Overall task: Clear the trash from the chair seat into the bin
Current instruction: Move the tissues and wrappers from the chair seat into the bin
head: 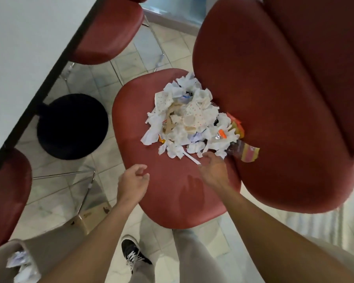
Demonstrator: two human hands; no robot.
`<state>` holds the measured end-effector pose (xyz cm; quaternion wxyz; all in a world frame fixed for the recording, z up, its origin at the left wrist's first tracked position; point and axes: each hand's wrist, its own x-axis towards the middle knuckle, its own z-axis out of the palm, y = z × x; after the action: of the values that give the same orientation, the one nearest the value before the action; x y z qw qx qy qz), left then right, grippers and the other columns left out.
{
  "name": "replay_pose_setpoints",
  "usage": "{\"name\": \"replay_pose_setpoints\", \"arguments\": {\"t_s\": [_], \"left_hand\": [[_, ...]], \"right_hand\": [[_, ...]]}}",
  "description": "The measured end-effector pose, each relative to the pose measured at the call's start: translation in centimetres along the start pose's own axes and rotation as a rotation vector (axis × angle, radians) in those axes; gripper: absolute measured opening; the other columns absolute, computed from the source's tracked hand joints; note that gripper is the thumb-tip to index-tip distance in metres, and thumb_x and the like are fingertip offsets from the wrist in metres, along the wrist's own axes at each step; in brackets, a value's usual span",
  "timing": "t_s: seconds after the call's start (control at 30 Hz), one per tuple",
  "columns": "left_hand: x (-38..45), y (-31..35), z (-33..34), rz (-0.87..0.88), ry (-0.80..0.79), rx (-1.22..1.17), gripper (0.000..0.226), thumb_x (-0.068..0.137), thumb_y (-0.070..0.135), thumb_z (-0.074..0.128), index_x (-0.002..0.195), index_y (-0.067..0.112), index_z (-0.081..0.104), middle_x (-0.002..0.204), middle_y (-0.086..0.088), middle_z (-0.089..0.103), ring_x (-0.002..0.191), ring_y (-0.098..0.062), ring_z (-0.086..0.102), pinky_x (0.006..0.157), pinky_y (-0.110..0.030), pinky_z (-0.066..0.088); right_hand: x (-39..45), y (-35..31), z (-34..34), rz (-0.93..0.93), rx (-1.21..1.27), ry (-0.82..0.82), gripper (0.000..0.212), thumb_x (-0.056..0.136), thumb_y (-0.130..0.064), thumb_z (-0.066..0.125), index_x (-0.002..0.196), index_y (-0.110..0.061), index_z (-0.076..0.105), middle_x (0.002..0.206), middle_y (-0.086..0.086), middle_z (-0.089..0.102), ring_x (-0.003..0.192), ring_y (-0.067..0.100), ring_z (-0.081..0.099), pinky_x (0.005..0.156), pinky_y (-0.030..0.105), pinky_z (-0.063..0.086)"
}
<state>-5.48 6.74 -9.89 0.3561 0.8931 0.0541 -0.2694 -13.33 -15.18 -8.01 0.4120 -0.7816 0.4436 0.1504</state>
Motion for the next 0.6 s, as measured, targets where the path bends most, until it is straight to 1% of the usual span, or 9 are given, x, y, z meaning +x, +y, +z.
{"name": "replay_pose_setpoints", "arguments": {"t_s": [0.07,0.13,0.2,0.27,0.33,0.43,0.47,0.53,0.6], "left_hand": [[1.2,1.7,2.2,0.019,-0.048,0.036,0.022,0.082,0.018,0.068,0.101,0.029,0.068,0.100,0.008,0.068,0.082,-0.007,0.065,0.085,-0.024,0.049],[2.2,3.4,4.4,0.054,-0.079,0.069,0.023,0.081,0.018,0.069,0.102,0.029,0.069,0.097,0.011,0.067,0.084,-0.008,0.066,0.086,-0.023,0.048],[3.4,4.7,6.6,0.075,-0.103,0.087,0.025,0.080,0.017,0.070,0.103,0.028,0.069,0.098,0.008,0.069,0.086,-0.010,0.066,0.087,-0.025,0.050],[4.7,5.5,8.5,0.084,-0.121,0.111,0.028,0.079,0.017,0.069,0.105,0.028,0.069,0.101,0.003,0.069,0.086,-0.013,0.066,0.086,-0.029,0.052],[6.1,5.7,10.3,0.136,-0.123,0.143,0.033,0.078,0.019,0.069,0.110,0.028,0.066,0.109,0.001,0.066,0.087,-0.017,0.065,0.084,-0.035,0.054],[7.9,6.1,12.3,0.223,-0.097,0.141,0.046,0.079,0.024,0.072,0.123,0.028,0.057,0.124,0.003,0.056,0.098,-0.020,0.061,0.088,-0.040,0.051],[8.7,6.3,12.9,0.234,-0.085,0.154,0.052,0.079,0.026,0.072,0.127,0.028,0.054,0.128,0.003,0.053,0.103,-0.020,0.060,0.090,-0.042,0.050],[10.2,6.6,14.0,0.244,-0.069,0.166,0.061,0.079,0.028,0.073,0.135,0.029,0.046,0.136,0.003,0.045,0.112,-0.021,0.056,0.090,-0.045,0.050],[11.3,7.0,14.8,0.278,-0.058,0.172,0.068,0.079,0.026,0.073,0.139,0.028,0.040,0.140,-0.001,0.042,0.120,-0.022,0.051,0.090,-0.046,0.051]], "right_hand": [[1.7,1.1,-0.9,0.045,0.040,0.045,0.039,0.082,-0.021,0.061,0.121,-0.021,0.059,0.117,0.007,0.059,0.101,0.023,0.060,0.081,0.026,0.044],[3.3,2.2,-1.5,0.120,0.071,0.100,0.039,0.085,-0.027,0.061,0.123,-0.021,0.058,0.119,0.010,0.057,0.105,0.026,0.059,0.078,0.026,0.042],[4.9,3.3,-1.7,0.160,0.106,0.134,0.047,0.083,-0.025,0.065,0.127,-0.017,0.054,0.122,0.013,0.056,0.110,0.030,0.057,0.086,0.030,0.044],[6.4,4.4,-1.4,0.176,0.139,0.149,0.054,0.079,-0.026,0.068,0.129,-0.017,0.051,0.126,0.012,0.057,0.114,0.030,0.056,0.094,0.034,0.045],[7.8,5.0,-1.1,0.190,0.177,0.185,0.061,0.077,-0.028,0.071,0.132,-0.017,0.047,0.135,0.011,0.052,0.118,0.029,0.055,0.097,0.033,0.043],[9.8,5.6,-0.7,0.180,0.203,0.232,0.073,0.081,-0.032,0.073,0.142,-0.014,0.038,0.148,0.009,0.040,0.131,0.028,0.044,0.102,0.029,0.035],[10.4,5.7,-0.6,0.191,0.198,0.248,0.075,0.082,-0.034,0.072,0.144,-0.013,0.035,0.148,0.009,0.040,0.133,0.028,0.041,0.103,0.030,0.034],[11.6,5.8,-0.2,0.232,0.211,0.276,0.074,0.084,-0.039,0.068,0.144,-0.011,0.035,0.142,0.011,0.048,0.130,0.030,0.044,0.102,0.033,0.036],[12.5,5.6,0.1,0.254,0.243,0.308,0.064,0.086,-0.039,0.065,0.139,-0.011,0.042,0.133,0.012,0.056,0.123,0.032,0.051,0.099,0.034,0.041]]}}
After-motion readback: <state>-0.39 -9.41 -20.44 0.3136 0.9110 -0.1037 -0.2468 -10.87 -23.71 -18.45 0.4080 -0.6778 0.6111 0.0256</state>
